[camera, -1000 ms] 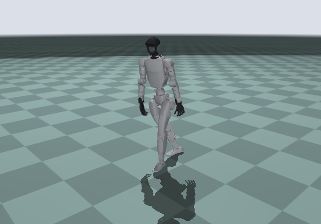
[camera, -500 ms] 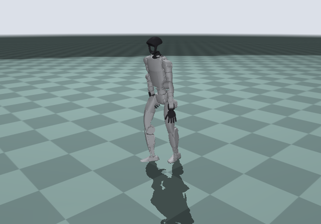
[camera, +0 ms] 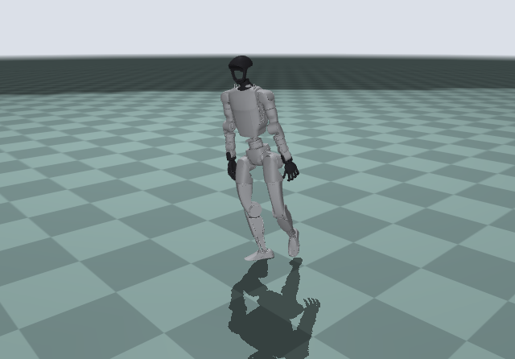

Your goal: Walk run

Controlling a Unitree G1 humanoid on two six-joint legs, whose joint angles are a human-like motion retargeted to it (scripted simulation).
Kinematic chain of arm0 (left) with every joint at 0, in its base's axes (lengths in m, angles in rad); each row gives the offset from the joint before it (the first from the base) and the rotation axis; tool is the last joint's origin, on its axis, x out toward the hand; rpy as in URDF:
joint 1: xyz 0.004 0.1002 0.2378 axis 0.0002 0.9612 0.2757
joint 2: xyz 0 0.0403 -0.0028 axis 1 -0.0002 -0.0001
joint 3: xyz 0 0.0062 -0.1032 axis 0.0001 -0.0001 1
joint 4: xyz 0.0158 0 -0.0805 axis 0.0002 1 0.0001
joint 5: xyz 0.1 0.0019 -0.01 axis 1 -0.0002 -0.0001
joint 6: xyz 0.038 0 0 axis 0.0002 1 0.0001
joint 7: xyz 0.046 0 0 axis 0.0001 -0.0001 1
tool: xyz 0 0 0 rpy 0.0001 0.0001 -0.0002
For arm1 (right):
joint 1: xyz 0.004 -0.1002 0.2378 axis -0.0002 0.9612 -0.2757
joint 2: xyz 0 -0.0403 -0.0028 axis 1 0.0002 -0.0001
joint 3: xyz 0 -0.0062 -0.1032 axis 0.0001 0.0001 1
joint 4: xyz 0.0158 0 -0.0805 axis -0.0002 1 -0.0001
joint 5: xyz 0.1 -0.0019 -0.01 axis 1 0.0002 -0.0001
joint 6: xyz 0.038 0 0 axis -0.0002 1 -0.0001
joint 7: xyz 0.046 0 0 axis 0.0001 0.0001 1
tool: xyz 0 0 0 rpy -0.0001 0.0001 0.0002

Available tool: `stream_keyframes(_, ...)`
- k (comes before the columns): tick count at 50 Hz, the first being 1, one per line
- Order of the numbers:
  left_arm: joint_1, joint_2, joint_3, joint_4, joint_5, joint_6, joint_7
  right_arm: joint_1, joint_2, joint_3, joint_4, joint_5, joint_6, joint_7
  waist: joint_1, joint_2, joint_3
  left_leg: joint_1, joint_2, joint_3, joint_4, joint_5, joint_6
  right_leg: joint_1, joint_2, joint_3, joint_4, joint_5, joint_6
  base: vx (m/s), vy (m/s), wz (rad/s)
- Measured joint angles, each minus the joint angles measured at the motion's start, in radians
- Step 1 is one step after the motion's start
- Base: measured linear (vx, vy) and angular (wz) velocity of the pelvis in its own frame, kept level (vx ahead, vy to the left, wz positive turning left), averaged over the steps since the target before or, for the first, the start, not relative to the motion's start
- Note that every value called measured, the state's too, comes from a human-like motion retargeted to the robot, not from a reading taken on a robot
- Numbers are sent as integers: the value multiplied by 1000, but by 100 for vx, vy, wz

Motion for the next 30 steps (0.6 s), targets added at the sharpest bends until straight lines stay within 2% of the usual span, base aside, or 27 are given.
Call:
stream_keyframes(3, 25, -5, 52, 21, -18, 20, -29, -57, 6, 10, -2, -48, -4, -8, 57, 35, 3, -125, 10, -25, -55, -29, -20, 67, 71, -26, -66, -6, 7, 41, -9, -6)
stream_keyframes(7, 56, -21, 80, 21, -38, 25, -40, -110, 5, 24, -22, -75, -45, 22, 114, 82, 21, -229, -14, -66, -267, -48, -14, 159, 154, -33, -117, -35, 21, 56, -4, -5)
stream_keyframes(11, 65, -34, 88, 22, -10, 41, -47, -142, 11, 42, -28, -77, -51, 37, 150, 107, 31, -289, -57, -112, -490, 11, -42, 233, 202, -19, -141, -74, 38, 48, -1, -17)
stream_keyframes(15, 49, -26, 58, 18, 66, 64, -104, -143, 16, 47, -21, -74, -51, 40, 169, 70, 26, -312, -129, -162, -579, -14, 13, 277, 182, -20, -137, -110, 71, 66, 1, 6)
stream_keyframes(18, 35, -18, 36, -1, 108, 76, -117, -108, 13, 47, -20, -74, -50, 46, 201, 58, 13, -299, -140, -168, -545, 34, 54, 318, 188, -13, -126, -118, 104, 65, 5, -20)
stream_keyframes(20, 31, -19, 37, -18, 113, 75, -112, -74, 9, 45, -19, -90, -43, 44, 222, 43, 7, -294, -133, -204, -506, 31, 63, 343, 170, 6, -106, -89, 136, 90, 15, -55)
stream_keyframes(23, 26, -22, 47, -48, 65, 78, -91, -20, 21, 38, -12, -115, -35, 8, 206, 36, -10, -279, -134, -242, -456, -30, 82, 356, 146, 14, -41, 27, 175, 67, 5, -30)
stream_keyframes(25, 18, -24, 24, -63, 20, 88, -68, 21, 20, 30, -5, -109, -31, -4, 196, 55, -28, -235, -118, -241, -473, -61, 96, 342, 146, 21, 36, 140, 153, 62, 8, -15)
stream_keyframes(27, -1, -22, -1, -68, -5, 88, -59, 53, 15, 22, -7, -112, -23, 0, 189, 94, -39, -180, -64, -221, -494, -89, 89, 302, 146, 24, 170, 246, 108, 70, 13, -50)
stream_keyframes(28, -14, -18, -7, -71, -3, 87, -62, 66, 12, 20, -12, -119, -19, 2, 180, 118, -40, -157, -42, -242, -500, -102, 81, 272, 147, 20, 259, 279, 82, 67, 12, -65)
stream_keyframes(30, -37, -8, -19, -81, 16, 85, -80, 85, 6, 13, -21, -133, -12, 6, 160, 159, -42, -114, -3, -258, -513, -129, 69, 194, 137, 24, 437, 255, 61, 62, 9, -67)
